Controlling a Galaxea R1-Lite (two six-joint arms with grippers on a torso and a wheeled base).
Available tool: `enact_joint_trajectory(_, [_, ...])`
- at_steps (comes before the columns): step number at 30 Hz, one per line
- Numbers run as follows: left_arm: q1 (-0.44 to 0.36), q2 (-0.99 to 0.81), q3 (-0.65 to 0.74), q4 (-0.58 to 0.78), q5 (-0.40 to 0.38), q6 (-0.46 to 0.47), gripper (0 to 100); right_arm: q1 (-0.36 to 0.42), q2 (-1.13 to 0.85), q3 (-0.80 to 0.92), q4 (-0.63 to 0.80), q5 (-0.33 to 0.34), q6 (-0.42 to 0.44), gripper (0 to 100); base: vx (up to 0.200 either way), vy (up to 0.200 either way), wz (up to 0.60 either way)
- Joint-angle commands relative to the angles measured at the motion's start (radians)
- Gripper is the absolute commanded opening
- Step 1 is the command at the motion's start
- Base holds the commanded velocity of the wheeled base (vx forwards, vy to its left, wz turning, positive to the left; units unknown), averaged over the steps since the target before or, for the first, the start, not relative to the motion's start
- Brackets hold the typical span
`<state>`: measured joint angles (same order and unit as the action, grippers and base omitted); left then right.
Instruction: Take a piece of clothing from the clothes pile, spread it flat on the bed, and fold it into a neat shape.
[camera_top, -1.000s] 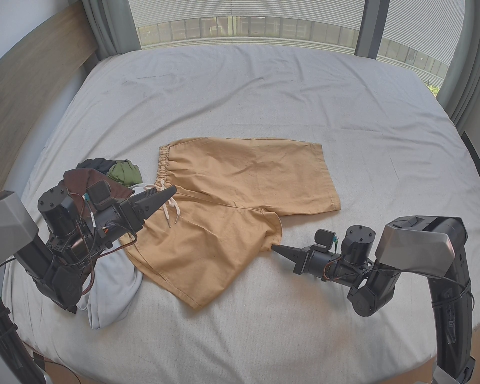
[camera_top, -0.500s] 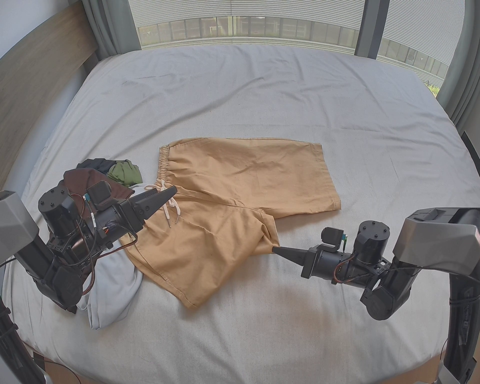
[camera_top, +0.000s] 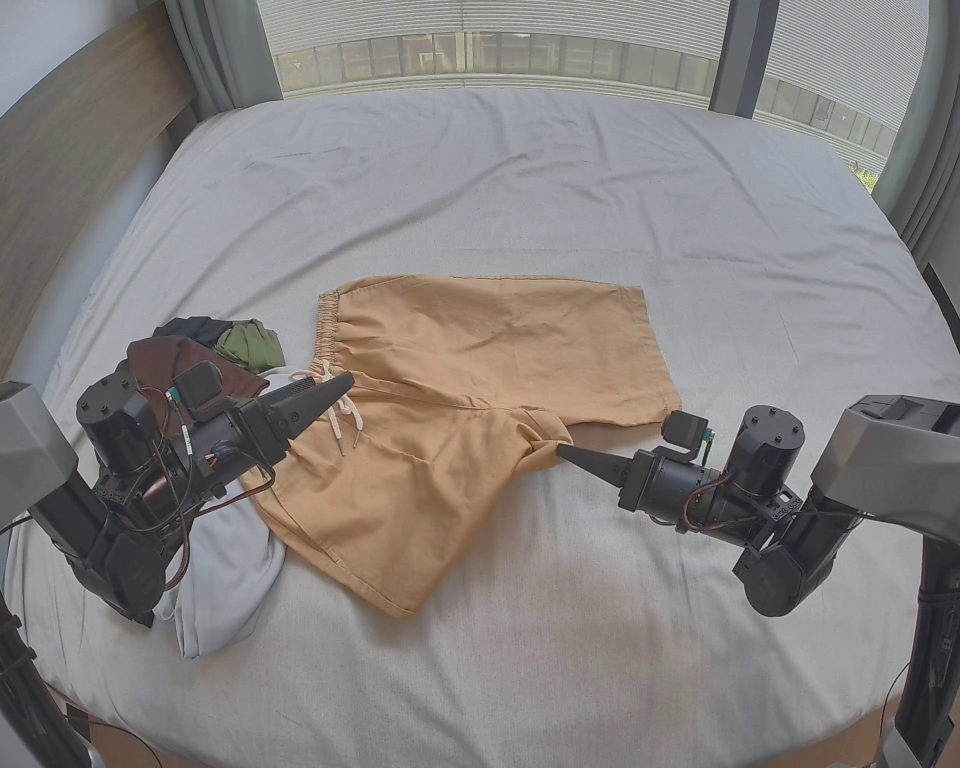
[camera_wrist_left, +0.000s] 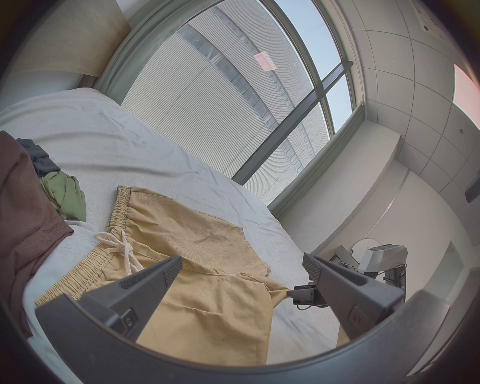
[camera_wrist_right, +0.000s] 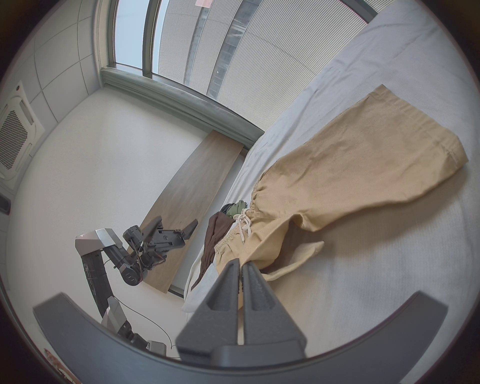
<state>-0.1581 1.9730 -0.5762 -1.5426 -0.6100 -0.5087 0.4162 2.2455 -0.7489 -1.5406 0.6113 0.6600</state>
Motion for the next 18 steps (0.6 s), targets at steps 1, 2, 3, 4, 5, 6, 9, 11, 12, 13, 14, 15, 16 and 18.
enact_joint_trajectory(1, [0.0,0.001,-0.001,-0.001,0.001,-0.001,100,0.0,0.028,-0.03,-0.001,-0.005,0.007,0,0.0,0.0,0.0])
enact_joint_trajectory(2, [0.0,0.001,-0.001,-0.001,0.001,-0.001,100,0.0,0.046,-0.04,-0.003,-0.005,0.007,0,0.0,0.0,0.0])
enact_joint_trajectory(3, [0.0,0.001,-0.001,-0.001,0.001,-0.001,100,0.0,0.062,-0.053,-0.003,-0.007,0.007,0,0.0,0.0,0.0])
enact_joint_trajectory(4, [0.0,0.001,-0.001,-0.001,0.001,-0.001,100,-0.002,0.072,-0.067,-0.003,-0.01,0.009,0,0.0,0.0,0.0])
enact_joint_trajectory(5, [0.0,0.001,-0.001,-0.001,0.001,-0.001,100,-0.002,0.082,-0.076,-0.003,-0.016,0.009,0,0.0,0.0,0.0])
enact_joint_trajectory(6, [0.0,0.001,-0.001,-0.001,0.001,-0.001,100,-0.002,0.089,-0.082,-0.003,-0.024,0.009,0,0.0,0.0,0.0])
enact_joint_trajectory(9, [-0.001,0.009,-0.001,-0.001,0.001,0.001,100,0.0,0.14,-0.124,-0.004,-0.068,0.004,0,0.0,0.0,0.0])
enact_joint_trajectory(11, [0.0,0.014,-0.001,-0.001,-0.001,0.003,100,-0.002,0.17,-0.142,-0.006,-0.084,0.0,0,0.0,0.0,0.0])
enact_joint_trajectory(12, [0.0,0.014,-0.001,-0.001,0.001,0.003,100,-0.002,0.184,-0.153,-0.006,-0.091,-0.003,0,0.0,0.0,0.0])
enact_joint_trajectory(13, [0.0,0.014,-0.001,-0.001,-0.001,0.001,100,-0.002,0.189,-0.156,-0.006,-0.094,-0.003,0,0.0,0.0,0.0])
enact_joint_trajectory(14, [0.0,0.014,-0.001,-0.001,-0.001,0.003,100,-0.004,0.19,-0.158,-0.006,-0.094,-0.005,0,0.0,0.0,0.0])
enact_joint_trajectory(15, [0.0,0.012,-0.001,-0.001,-0.001,0.001,100,-0.004,0.19,-0.158,-0.006,-0.094,-0.005,0,0.0,0.0,0.0])
enact_joint_trajectory(16, [0.0,0.012,-0.001,-0.001,-0.001,0.001,100,-0.004,0.19,-0.158,-0.006,-0.094,-0.005,0,0.0,0.0,0.0])
enact_joint_trajectory(18, [0.0,0.012,-0.001,-0.001,-0.001,0.001,100,-0.005,0.18,-0.155,-0.004,-0.096,-0.005,100,0.0,0.0,0.0])
